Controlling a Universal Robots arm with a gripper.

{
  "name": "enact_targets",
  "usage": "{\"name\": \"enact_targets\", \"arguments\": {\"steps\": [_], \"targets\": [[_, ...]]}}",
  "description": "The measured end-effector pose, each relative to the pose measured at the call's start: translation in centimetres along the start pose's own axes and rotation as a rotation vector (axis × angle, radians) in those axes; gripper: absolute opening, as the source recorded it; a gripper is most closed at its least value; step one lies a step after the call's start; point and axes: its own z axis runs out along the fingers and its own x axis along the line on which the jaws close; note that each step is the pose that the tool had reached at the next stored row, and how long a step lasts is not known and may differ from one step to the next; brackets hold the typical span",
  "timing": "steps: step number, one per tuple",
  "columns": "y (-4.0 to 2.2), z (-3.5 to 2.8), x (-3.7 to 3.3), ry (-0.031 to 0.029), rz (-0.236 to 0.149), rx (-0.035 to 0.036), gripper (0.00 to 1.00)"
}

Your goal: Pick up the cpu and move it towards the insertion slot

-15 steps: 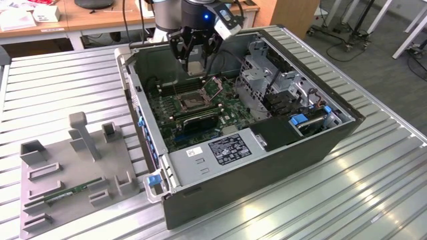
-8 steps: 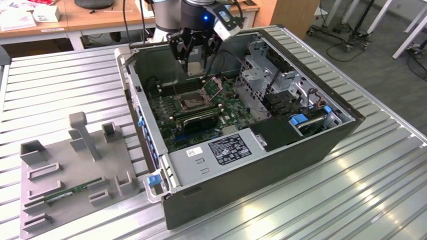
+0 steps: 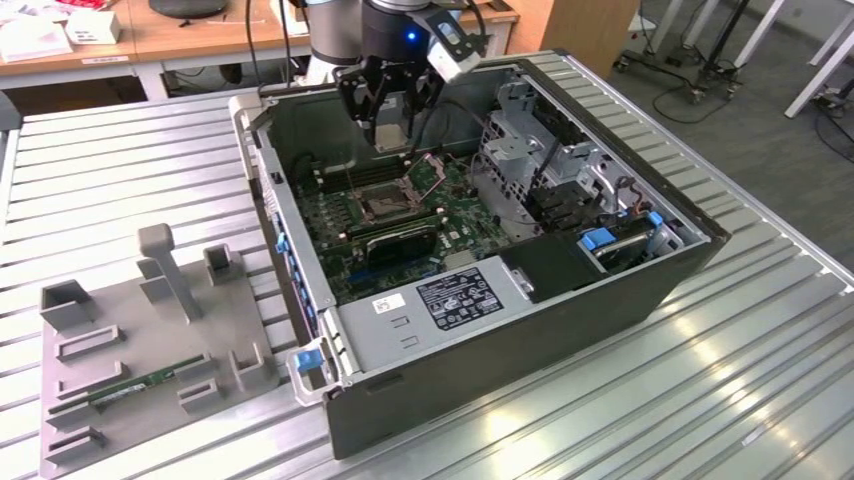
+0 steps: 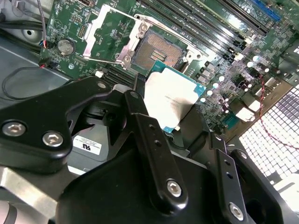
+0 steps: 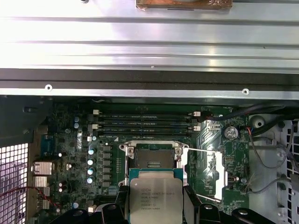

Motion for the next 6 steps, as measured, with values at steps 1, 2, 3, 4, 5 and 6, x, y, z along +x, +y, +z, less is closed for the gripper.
{"name": "enact_targets", "arguments": {"steps": [1,2,3,4,5,6], "targets": [[0.00,0.02,0.00,-0.0001,0.000,-0.0002,0.54],[0.00,0.03,0.00,-0.0001,0.000,-0.0001,0.54],[0.00,0.05,0.00,0.0000,0.000,0.0000,0.54],[0.00,0.07,0.00,-0.0001,0.000,0.0000,0.54],[0.00,0.07,0.00,0.0000,0.000,0.0000,0.54],[0.00,0.08,0.00,0.0000,0.000,0.0000,0.54]]}}
